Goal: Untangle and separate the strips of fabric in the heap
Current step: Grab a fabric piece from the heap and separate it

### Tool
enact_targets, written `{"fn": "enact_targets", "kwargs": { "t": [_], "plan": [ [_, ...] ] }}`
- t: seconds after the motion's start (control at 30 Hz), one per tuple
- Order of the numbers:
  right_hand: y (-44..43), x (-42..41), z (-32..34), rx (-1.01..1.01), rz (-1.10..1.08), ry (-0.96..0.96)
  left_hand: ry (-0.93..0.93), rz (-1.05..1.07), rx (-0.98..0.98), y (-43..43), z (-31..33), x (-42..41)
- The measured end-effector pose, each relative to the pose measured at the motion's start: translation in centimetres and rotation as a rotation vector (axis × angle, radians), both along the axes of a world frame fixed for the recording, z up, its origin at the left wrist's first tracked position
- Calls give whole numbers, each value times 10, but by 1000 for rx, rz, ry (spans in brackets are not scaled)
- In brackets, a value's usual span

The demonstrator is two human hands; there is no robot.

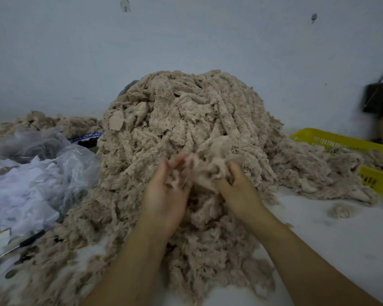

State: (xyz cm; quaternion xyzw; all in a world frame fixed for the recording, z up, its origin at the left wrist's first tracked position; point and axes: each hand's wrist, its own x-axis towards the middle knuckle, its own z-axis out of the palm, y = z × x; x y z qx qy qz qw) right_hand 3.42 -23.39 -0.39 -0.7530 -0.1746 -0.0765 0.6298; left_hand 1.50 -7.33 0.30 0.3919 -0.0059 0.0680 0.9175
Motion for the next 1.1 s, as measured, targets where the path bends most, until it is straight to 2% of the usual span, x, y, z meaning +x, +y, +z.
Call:
{"fn": "enact_targets", "kwargs": {
  "t": [0.07, 0.13, 0.2, 0.3, 0.37, 0.43, 0.47, 0.5, 0.53, 0.63, 0.73, 0.8, 0.87, 0.97, 1.03, 1.1],
  "plan": [
    [-5, 4, 3, 209, -25, 68, -5, 39, -134, 10, 1, 2],
    [-11, 9, 5, 404, 18, 135, 23, 99, -41, 13, 1, 4],
    [-13, 10, 3, 469, 79, 191, 68, 153, 250, 7, 1, 6],
    [-13, 14, 0, 419, 91, 233, -2, 121, 809, -1, -4, 3],
    [-24, 20, 5, 694, 42, 173, -56, 83, 1072, -3, -7, -3],
    [-42, 27, 13, 1041, -29, 136, -60, 45, 1145, -3, -13, -2],
    [-48, 28, 14, 1093, -84, 158, -58, 61, 1175, -3, -14, 0],
    [-49, 27, 12, 1034, -144, 193, -66, 88, 1216, -2, -15, 0],
    [-45, 28, 8, 894, -206, 221, -80, 117, 1252, -3, -15, 2],
    [-25, 27, -5, 334, -353, 159, -115, 105, 1398, -3, -16, 2],
    [-16, 26, -15, -100, -284, 18, -96, -27, 1623, -3, -24, 4],
    [-15, 26, -22, -309, -224, -31, -100, 6, 1730, -4, -28, 6],
    [-15, 25, -26, -404, -187, -28, -65, 97, 1590, -2, -25, 7],
    [-15, 21, -24, -413, -91, 19, 44, 216, 1083, 3, -16, 4],
    [-11, 12, -19, -352, 22, 29, 116, 216, 803, 5, -10, 3],
    [-3, 2, -14, -327, 116, -2, 108, 155, 615, 6, -7, 2]
  ]
}}
